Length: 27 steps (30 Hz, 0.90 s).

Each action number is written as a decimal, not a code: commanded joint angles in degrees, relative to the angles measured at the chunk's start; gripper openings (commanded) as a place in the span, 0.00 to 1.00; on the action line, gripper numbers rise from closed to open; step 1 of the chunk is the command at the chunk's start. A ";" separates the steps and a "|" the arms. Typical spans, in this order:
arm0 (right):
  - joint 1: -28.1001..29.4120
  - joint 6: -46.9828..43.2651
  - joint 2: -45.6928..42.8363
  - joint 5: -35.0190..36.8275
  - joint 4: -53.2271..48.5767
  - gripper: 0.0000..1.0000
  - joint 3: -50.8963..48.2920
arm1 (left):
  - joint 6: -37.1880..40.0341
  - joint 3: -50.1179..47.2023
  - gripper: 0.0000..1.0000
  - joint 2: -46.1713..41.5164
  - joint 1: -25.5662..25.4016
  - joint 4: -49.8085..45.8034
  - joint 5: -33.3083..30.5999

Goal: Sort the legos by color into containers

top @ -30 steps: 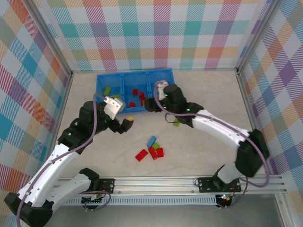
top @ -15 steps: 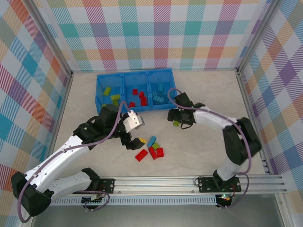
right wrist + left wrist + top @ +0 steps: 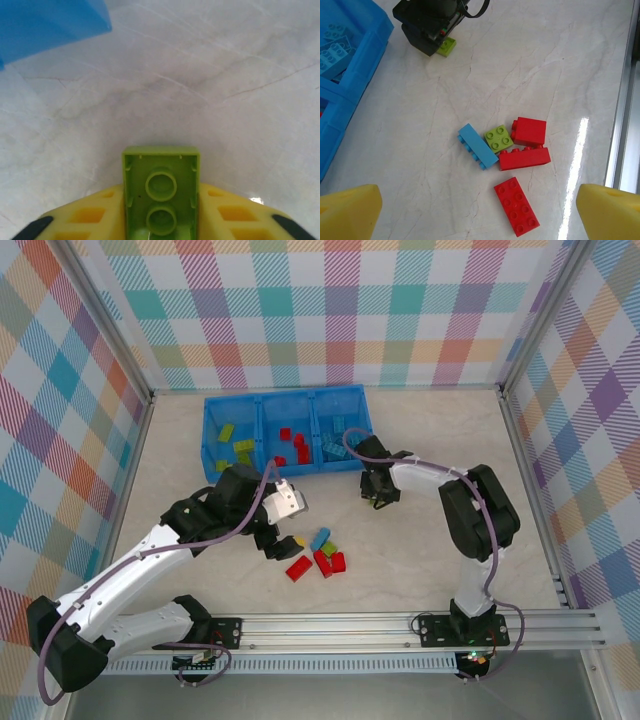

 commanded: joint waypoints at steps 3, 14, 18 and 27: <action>0.48 0.29 -3.58 0.33 1.75 0.21 -3.34 | 0.79 1.55 1.00 -1.12 -0.71 -0.17 -0.29; 10.21 -16.06 -18.50 -18.75 21.08 0.20 -3.55 | -13.30 -0.72 1.00 -10.85 0.79 10.84 -19.30; 13.97 -20.20 -13.99 -24.67 27.93 0.20 2.25 | -19.04 -4.05 1.00 -17.21 6.13 16.54 -34.76; 15.24 -23.24 4.25 -28.43 41.10 0.22 15.48 | -18.64 -5.39 1.00 -19.37 10.41 17.34 -38.99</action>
